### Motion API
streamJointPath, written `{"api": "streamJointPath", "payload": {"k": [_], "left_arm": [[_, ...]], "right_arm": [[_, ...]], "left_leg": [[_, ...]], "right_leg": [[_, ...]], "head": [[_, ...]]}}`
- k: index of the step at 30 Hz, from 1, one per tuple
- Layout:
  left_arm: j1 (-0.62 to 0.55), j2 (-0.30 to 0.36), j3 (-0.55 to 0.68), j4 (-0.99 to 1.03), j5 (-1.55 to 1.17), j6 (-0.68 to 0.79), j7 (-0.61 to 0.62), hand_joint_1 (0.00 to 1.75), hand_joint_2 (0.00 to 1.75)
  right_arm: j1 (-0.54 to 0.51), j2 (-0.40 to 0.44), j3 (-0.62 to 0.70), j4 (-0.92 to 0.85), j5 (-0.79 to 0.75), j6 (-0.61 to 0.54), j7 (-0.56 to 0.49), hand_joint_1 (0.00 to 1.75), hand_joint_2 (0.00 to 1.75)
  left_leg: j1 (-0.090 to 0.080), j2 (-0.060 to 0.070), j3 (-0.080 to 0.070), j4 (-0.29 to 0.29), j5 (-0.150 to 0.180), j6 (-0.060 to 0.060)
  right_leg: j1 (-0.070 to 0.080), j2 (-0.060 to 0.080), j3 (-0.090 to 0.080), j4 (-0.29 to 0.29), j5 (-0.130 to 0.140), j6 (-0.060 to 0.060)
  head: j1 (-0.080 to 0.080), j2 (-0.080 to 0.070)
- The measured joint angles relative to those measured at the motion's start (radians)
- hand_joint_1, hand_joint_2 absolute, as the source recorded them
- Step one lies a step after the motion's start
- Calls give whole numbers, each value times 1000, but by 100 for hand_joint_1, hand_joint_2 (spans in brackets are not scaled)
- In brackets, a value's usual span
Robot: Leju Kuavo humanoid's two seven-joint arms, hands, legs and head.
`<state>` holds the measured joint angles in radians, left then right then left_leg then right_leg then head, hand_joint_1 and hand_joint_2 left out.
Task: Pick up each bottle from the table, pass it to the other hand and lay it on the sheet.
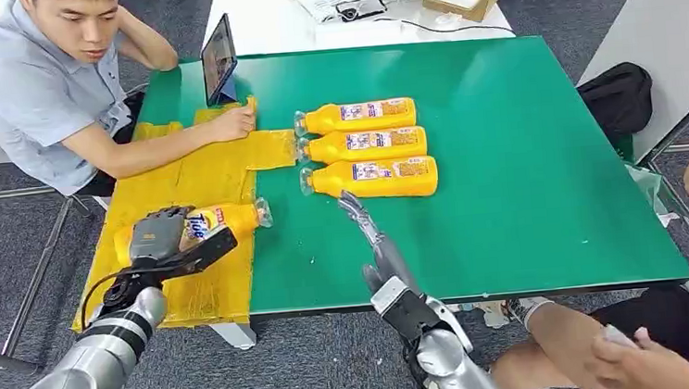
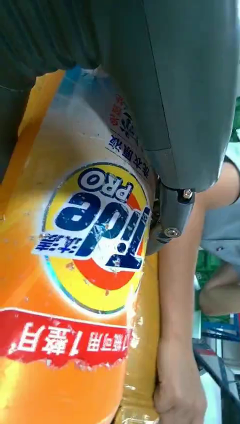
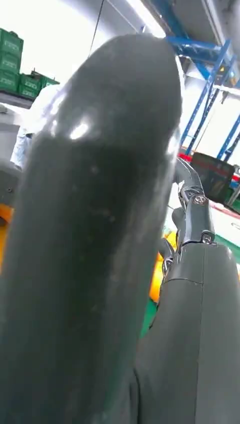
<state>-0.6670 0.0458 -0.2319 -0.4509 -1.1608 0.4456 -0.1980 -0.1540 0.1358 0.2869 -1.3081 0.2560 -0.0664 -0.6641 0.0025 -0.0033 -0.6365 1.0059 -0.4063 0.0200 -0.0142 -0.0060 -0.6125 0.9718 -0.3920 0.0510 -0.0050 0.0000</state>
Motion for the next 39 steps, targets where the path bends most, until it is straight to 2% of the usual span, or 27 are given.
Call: {"api": "streamJointPath", "payload": {"k": [3, 5, 8, 11, 18, 19, 22, 26, 32, 36, 39], "left_arm": [[-1, 0, 5, 8, 83, -61, -111, 0, 175], [-1, -2, 31, 9, 180, -147, -223, 0, 175], [0, -14, 70, -1, 303, -261, -319, 0, 175], [3, -21, 89, -32, 380, -357, -368, 0, 175], [13, -21, 88, -95, 469, -423, -421, 0, 175], [14, -21, 89, -108, 491, -425, -430, 0, 175], [32, -37, 104, -171, 602, -390, -455, 0, 175], [88, -122, 148, -348, 824, -281, -428, 0, 175], [165, -179, 150, -556, 956, -194, -404, 0, 175], [245, -210, 148, -685, 1089, -151, -361, 0, 175], [314, -214, 129, -747, 1084, -85, -328, 0, 175]], "right_arm": [[-2, 0, 2, 12, -9, 4, 0, 0, 0], [-9, 0, 2, 26, -24, 13, 0, 0, 0], [-21, 0, 2, 51, -42, 22, 1, 0, 0], [-30, 1, 2, 74, -52, 33, 0, 0, 0], [-59, 2, 2, 112, -60, 44, -1, 0, 0], [-63, 2, 1, 116, -57, 44, -2, 0, 175], [-70, -3, 1, 124, 7, -5, -9, 0, 175], [-100, -30, 1, 141, 135, -113, 0, 0, 175], [-159, -67, -7, 192, 189, -144, 35, 0, 175], [-244, -114, -11, 291, 288, -187, 146, 0, 175], [-313, -151, -29, 390, 332, -187, 185, 0, 175]], "left_leg": [[0, 0, 0, 0, 0, 0], [0, 0, 0, 0, 0, 0], [0, 0, 0, 0, 0, 0], [0, 0, 0, 0, 0, 0], [0, 0, 0, 0, 0, 0], [0, 0, 0, 0, 0, 0], [0, 0, 0, 0, 0, 0], [-1, -1, -1, 0, 0, 0], [-3, -1, -1, 0, 0, 1], [-2, 0, 0, 0, 0, 1], [-2, 0, 0, 0, 0, 1]], "right_leg": [[0, 0, 0, 0, 0, 0], [0, 0, 0, 0, 0, 0], [0, 0, 1, 0, 0, 0], [0, 0, 1, 0, 0, 0], [0, 0, 1, 0, 0, 0], [0, 0, 0, 0, 0, 0], [0, 0, 0, 0, 0, 0], [-1, 0, 0, 0, 0, 1], [-2, 0, 0, 0, 1, 1], [-2, 0, 0, 0, 1, 1], [-3, 0, 0, 0, 1, 1]], "head": [[0, 0], [0, 0], [0, 0], [0, 0], [0, 0], [0, 0], [-1, 0], [0, 0], [-1, 0], [-1, 0], [0, 0]]}}
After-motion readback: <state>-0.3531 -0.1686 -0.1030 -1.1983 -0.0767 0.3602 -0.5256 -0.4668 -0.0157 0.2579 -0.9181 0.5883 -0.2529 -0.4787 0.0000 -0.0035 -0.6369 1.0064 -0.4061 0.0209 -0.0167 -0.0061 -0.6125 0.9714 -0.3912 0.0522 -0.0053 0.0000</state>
